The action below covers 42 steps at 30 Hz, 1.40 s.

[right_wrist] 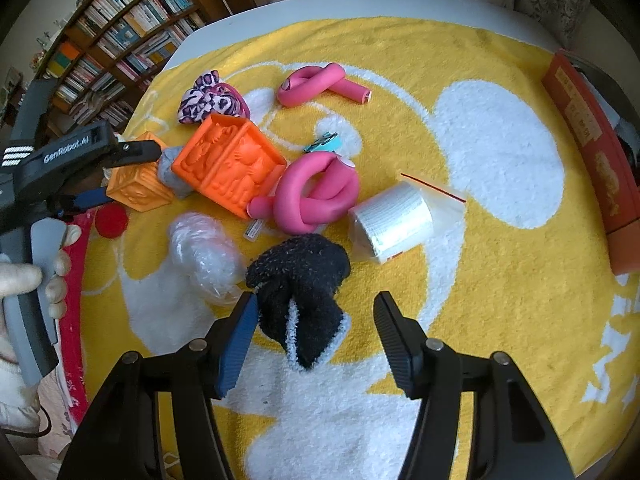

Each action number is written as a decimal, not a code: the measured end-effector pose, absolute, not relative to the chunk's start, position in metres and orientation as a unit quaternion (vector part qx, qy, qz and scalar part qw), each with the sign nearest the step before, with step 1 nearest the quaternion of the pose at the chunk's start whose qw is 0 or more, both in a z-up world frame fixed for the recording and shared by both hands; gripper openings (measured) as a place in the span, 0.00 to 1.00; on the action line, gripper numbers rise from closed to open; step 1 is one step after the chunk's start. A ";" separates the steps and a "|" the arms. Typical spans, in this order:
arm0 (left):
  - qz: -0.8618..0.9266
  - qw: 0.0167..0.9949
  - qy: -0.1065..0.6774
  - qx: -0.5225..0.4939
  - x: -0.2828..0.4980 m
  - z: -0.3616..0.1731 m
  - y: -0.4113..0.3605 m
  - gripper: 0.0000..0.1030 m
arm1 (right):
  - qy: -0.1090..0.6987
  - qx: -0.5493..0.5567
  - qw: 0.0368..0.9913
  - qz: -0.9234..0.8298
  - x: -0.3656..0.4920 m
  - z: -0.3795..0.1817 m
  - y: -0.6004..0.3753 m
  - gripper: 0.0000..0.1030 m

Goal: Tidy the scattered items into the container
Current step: 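Grasp the orange rubber block with the left tool while the right tool grasps the black sock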

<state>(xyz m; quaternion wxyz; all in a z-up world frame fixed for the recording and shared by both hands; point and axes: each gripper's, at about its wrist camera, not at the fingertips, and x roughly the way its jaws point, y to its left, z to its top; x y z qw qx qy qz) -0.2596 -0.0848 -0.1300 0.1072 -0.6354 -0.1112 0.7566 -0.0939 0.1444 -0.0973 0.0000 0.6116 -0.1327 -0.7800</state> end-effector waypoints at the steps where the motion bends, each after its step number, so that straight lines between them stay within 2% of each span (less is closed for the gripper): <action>1: 0.751 0.107 -0.124 -0.639 -0.261 -0.134 -0.087 0.97 | -0.132 0.612 0.001 -0.780 -0.094 -0.098 0.144 0.62; 2: 0.745 0.106 -0.132 -0.646 -0.261 -0.138 -0.087 0.92 | -0.131 0.613 0.001 -0.779 -0.093 -0.098 0.145 0.62; 8: 0.741 0.110 -0.147 -0.645 -0.260 -0.138 -0.089 0.90 | -0.130 0.614 0.003 -0.778 -0.094 -0.097 0.147 0.62; 10: 0.743 0.116 -0.157 -0.640 -0.259 -0.135 -0.090 0.78 | -0.130 0.613 0.005 -0.779 -0.093 -0.096 0.147 0.62; 11: 0.740 0.127 -0.169 -0.639 -0.259 -0.135 -0.091 0.67 | -0.130 0.612 0.007 -0.780 -0.093 -0.095 0.148 0.58; 12: 0.738 0.131 -0.177 -0.638 -0.259 -0.134 -0.092 0.64 | -0.134 0.609 0.013 -0.781 -0.092 -0.094 0.149 0.51; 15: 0.744 0.128 -0.168 -0.634 -0.255 -0.132 -0.089 0.64 | -0.135 0.608 0.020 -0.782 -0.089 -0.091 0.151 0.42; 21: 0.742 0.124 -0.169 -0.637 -0.238 -0.127 -0.091 0.64 | -0.139 0.608 0.026 -0.781 -0.079 -0.086 0.164 0.31; 31: 0.742 0.130 -0.145 -0.642 -0.196 -0.116 -0.076 0.62 | -0.141 0.613 0.039 -0.776 -0.071 -0.087 0.179 0.25; 34: 0.744 0.131 -0.145 -0.639 -0.188 -0.110 -0.075 0.62 | -0.139 0.606 0.048 -0.782 -0.071 -0.083 0.180 0.20; 35: 0.745 0.131 -0.147 -0.637 -0.186 -0.109 -0.075 0.62 | -0.139 0.605 0.049 -0.783 -0.071 -0.081 0.181 0.15; 42: 0.753 0.134 -0.149 -0.627 -0.171 -0.092 -0.070 0.61 | -0.139 0.597 0.055 -0.788 -0.064 -0.073 0.193 0.10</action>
